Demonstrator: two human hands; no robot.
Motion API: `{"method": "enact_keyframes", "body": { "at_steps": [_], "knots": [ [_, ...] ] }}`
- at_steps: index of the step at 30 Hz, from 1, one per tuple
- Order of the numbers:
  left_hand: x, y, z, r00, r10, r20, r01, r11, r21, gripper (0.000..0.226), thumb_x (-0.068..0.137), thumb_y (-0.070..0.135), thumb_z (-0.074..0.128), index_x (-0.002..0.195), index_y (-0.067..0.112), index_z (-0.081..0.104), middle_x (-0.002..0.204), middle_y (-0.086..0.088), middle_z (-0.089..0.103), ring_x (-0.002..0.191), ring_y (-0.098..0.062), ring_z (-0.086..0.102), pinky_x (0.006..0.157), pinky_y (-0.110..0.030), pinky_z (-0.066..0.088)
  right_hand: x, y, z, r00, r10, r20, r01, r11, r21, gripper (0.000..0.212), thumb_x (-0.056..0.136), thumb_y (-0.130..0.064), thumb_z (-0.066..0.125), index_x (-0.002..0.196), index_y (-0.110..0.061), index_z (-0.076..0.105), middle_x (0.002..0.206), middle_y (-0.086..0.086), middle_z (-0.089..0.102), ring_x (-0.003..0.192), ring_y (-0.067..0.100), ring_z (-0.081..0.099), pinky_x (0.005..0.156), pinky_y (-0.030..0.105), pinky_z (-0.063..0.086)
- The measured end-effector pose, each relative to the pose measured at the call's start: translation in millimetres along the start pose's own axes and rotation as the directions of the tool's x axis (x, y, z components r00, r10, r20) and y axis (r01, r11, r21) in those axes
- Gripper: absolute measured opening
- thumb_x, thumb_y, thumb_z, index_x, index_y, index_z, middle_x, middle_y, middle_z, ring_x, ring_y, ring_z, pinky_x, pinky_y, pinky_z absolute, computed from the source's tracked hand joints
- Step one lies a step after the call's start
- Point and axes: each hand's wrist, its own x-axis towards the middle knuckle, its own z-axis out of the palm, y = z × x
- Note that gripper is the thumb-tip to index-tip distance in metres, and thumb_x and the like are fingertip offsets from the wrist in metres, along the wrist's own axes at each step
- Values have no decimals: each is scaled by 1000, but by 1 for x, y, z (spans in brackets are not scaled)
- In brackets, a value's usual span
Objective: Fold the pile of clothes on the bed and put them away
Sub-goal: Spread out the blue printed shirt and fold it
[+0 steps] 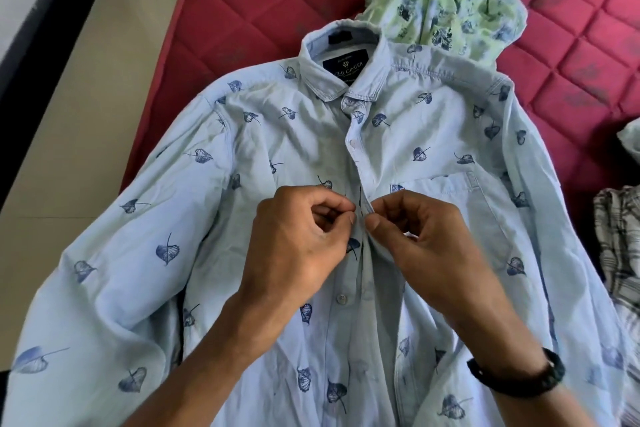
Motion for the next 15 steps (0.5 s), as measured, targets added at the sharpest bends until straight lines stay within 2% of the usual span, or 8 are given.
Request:
{"method": "enact_keyframes", "body": {
  "at_steps": [4,6,9,13,15],
  "knots": [
    [2,-2,1,999,-34,21,36,996,-85,10,84,15,82,85,25,81,75,15,76,71,2,71,69,-14,56,-2,2,6,1000,-8,-28,7,1000,-30,8,94,-19,75,87,-24,75,76,-10,74,64,1,61,56,10,43],
    [4,-5,2,997,-57,53,62,991,-115,12,85,14,81,85,26,81,76,15,76,73,0,72,74,-21,59,-2,2,6,999,-6,-38,4,1000,-31,6,94,-20,76,88,-24,75,77,-11,75,67,3,64,57,10,44],
    [7,-13,4,988,-112,110,132,973,-190,14,87,12,80,84,26,81,76,10,77,77,-9,74,81,-38,63,-2,3,6,999,-4,-47,3,1000,-15,5,92,-20,77,89,-24,76,78,-10,75,71,6,68,60,12,47],
    [6,-18,8,983,-148,107,170,955,-244,14,89,13,79,85,26,80,78,6,78,78,-14,75,82,-43,63,-2,5,8,998,-25,-52,22,999,-43,4,92,-21,78,92,-24,79,76,-13,76,70,2,70,61,12,49],
    [5,-18,10,983,-159,97,180,944,-275,10,88,16,79,86,26,80,79,4,78,78,-16,75,82,-44,63,-2,5,8,999,-31,-34,31,999,-25,5,92,-21,77,92,-24,81,75,-13,76,69,2,71,65,18,54]
  ]
}}
